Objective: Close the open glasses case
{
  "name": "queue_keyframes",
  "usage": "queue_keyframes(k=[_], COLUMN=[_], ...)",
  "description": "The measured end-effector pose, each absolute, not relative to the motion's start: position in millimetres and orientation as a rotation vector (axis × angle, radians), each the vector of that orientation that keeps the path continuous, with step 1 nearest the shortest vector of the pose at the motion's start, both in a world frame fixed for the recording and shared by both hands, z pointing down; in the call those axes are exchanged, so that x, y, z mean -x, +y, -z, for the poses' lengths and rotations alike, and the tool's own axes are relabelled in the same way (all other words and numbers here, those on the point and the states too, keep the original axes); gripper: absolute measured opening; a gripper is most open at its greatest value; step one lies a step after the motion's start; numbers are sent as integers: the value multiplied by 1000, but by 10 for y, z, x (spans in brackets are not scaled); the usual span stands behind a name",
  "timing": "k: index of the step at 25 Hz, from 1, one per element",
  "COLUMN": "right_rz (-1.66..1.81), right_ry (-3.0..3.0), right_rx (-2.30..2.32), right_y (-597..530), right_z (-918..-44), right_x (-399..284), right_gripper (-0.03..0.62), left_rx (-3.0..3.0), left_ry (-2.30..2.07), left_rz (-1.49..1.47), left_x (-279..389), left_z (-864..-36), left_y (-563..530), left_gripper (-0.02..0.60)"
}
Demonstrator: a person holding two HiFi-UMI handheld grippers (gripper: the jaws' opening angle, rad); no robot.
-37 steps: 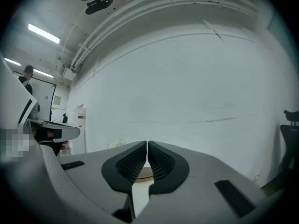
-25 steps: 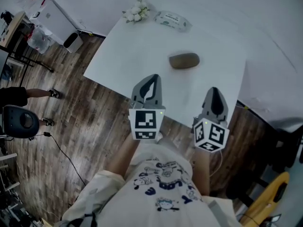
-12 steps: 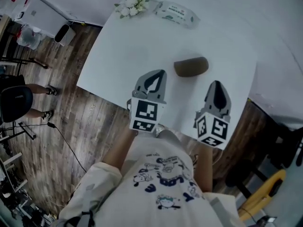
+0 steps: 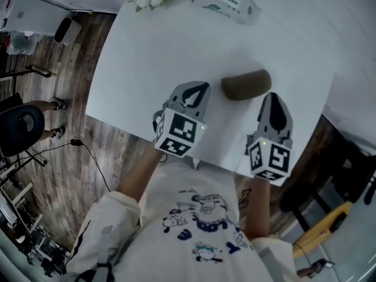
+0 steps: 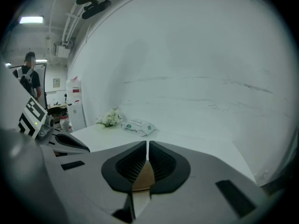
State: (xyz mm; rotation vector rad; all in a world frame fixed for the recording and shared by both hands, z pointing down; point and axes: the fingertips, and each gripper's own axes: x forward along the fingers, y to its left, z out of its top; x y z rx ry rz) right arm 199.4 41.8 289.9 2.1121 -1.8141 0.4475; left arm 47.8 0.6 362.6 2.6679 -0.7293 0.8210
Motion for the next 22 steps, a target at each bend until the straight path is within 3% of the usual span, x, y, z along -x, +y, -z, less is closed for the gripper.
queue_keyframes(k=[13,22], right_rz=[-460,-459], right_ry=[-1846,-1888], right_rx=[-1894,-1769], right_y=[61,-13], right_z=[-3202,-3384], right_x=[-2112,-2038], right_gripper=[2,2], left_rx=[-2663,-2769], left_ry=[-377,-33], left_rz=[-1148,-1459], left_x=[-655,-826], left_z=[-4085,-4245], left_y=[-23,19], left_gripper=[2,55])
